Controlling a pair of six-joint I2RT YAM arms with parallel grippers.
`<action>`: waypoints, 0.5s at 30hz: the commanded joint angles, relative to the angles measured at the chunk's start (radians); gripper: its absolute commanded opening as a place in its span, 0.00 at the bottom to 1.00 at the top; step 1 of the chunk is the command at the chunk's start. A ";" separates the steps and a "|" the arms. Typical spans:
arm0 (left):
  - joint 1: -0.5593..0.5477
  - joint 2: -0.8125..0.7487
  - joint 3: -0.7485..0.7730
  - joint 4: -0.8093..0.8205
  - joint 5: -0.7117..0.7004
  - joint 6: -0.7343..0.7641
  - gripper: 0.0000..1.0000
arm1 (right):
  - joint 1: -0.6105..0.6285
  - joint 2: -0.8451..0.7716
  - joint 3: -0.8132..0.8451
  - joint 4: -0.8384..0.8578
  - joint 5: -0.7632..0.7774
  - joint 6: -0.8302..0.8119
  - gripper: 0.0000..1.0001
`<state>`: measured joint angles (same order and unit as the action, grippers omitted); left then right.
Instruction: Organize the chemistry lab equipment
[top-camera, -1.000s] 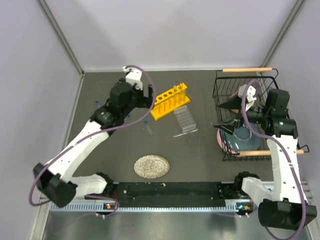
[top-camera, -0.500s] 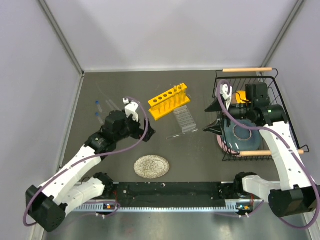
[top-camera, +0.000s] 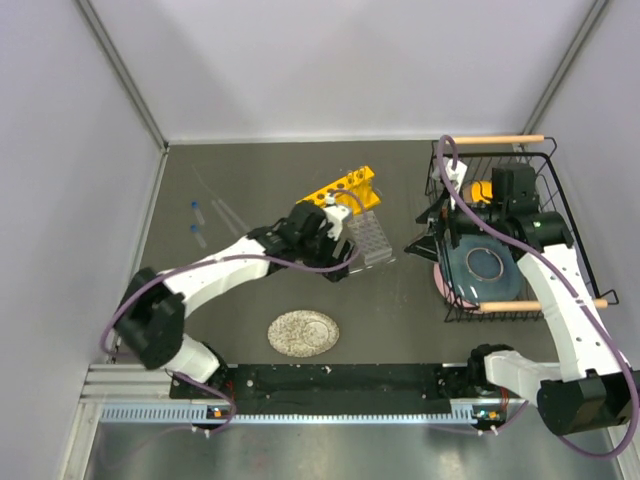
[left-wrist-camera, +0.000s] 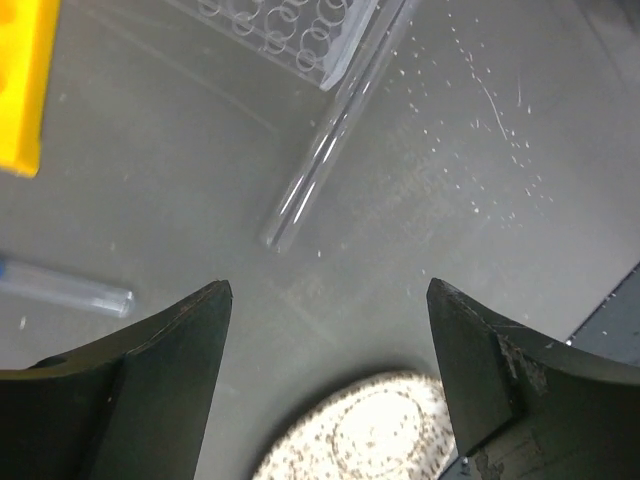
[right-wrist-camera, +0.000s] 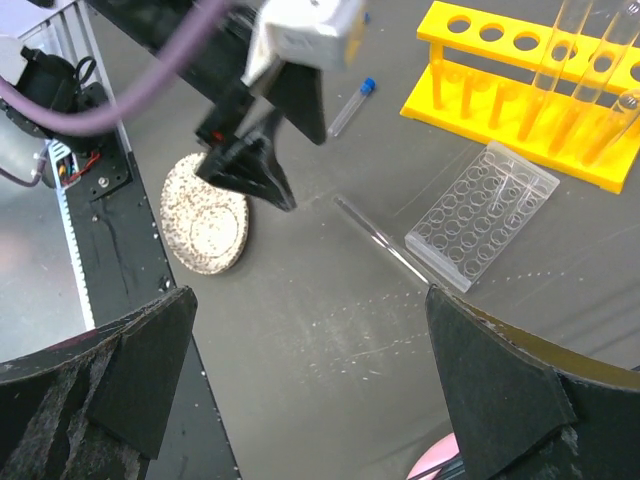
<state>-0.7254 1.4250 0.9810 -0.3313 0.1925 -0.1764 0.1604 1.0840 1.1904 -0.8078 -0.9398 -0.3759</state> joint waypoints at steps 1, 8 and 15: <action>-0.026 0.150 0.172 -0.092 -0.019 0.103 0.81 | -0.013 -0.015 0.014 0.039 -0.016 0.069 0.99; -0.046 0.371 0.312 -0.138 -0.001 0.169 0.67 | -0.073 -0.064 -0.035 0.055 -0.040 0.061 0.99; -0.078 0.482 0.396 -0.190 -0.044 0.210 0.59 | -0.105 -0.088 -0.086 0.088 -0.071 0.078 0.99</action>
<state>-0.7815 1.8786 1.3182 -0.4770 0.1795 -0.0139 0.0769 1.0225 1.1183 -0.7700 -0.9680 -0.3130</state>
